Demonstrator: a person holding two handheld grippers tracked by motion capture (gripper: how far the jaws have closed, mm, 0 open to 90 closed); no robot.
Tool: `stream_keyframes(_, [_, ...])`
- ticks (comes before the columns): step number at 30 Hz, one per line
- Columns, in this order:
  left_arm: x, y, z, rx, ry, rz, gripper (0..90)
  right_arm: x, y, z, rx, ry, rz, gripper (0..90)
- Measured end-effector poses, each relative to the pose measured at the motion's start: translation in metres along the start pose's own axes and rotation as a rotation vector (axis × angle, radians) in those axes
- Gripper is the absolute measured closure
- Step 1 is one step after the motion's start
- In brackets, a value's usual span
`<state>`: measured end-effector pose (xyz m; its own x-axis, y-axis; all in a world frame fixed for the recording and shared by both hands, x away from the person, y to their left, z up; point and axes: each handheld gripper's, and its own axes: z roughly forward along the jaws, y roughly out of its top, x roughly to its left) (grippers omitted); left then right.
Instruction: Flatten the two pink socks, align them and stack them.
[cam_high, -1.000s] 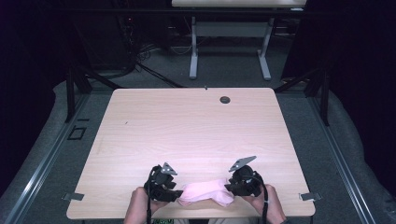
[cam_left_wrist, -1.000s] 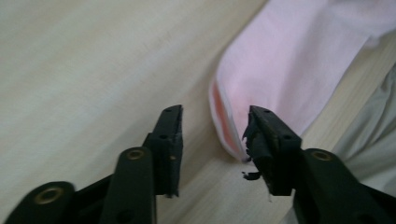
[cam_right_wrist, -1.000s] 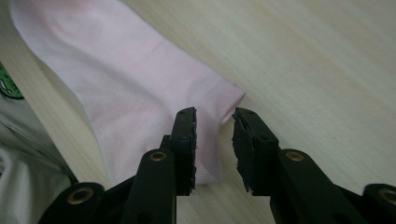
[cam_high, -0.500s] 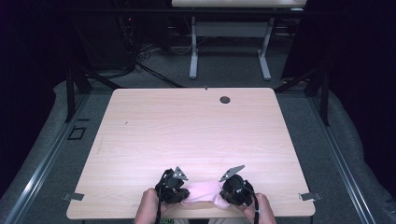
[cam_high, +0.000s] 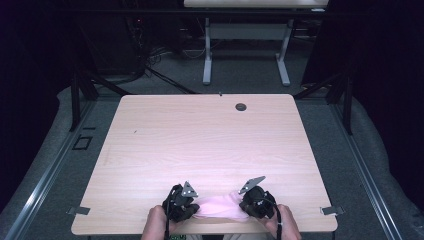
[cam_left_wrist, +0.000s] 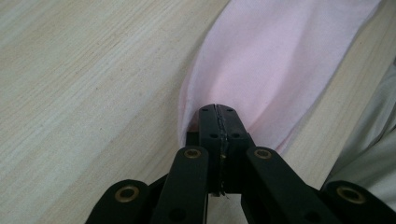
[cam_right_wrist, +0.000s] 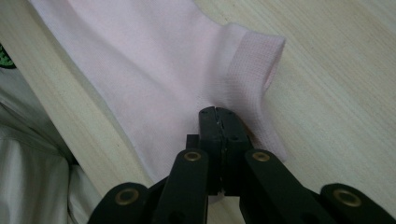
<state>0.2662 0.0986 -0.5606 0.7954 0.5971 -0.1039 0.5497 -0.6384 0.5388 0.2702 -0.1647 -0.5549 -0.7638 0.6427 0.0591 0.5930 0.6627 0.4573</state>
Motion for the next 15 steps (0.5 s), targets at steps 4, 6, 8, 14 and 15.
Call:
stream_keyframes(4, [0.0, -0.002, 0.0, -0.012, -0.004, -0.008, 89.6, -0.003, 0.0, 0.0, -0.008, 0.002, 0.005, 90.0])
stream_keyframes(6, [0.001, -0.002, 0.0, -0.015, -0.009, -0.012, 89.5, -0.005, 0.0, 0.0, -0.002, 0.01, 0.011, 90.0])
stream_keyframes(8, [0.003, 0.0, -0.003, -0.022, -0.033, -0.023, 86.3, -0.007, 0.001, 0.0, -0.014, 0.03, 0.022, 89.8])
stream_keyframes(14, [0.007, 0.005, -0.026, -0.101, 0.014, -0.053, 52.7, -0.012, -0.001, -0.014, -0.111, 0.052, 0.05, 67.8])
stream_keyframes(15, [0.009, 0.005, -0.032, -0.114, 0.028, -0.059, 46.1, -0.013, -0.001, -0.018, -0.131, 0.056, 0.049, 61.1])
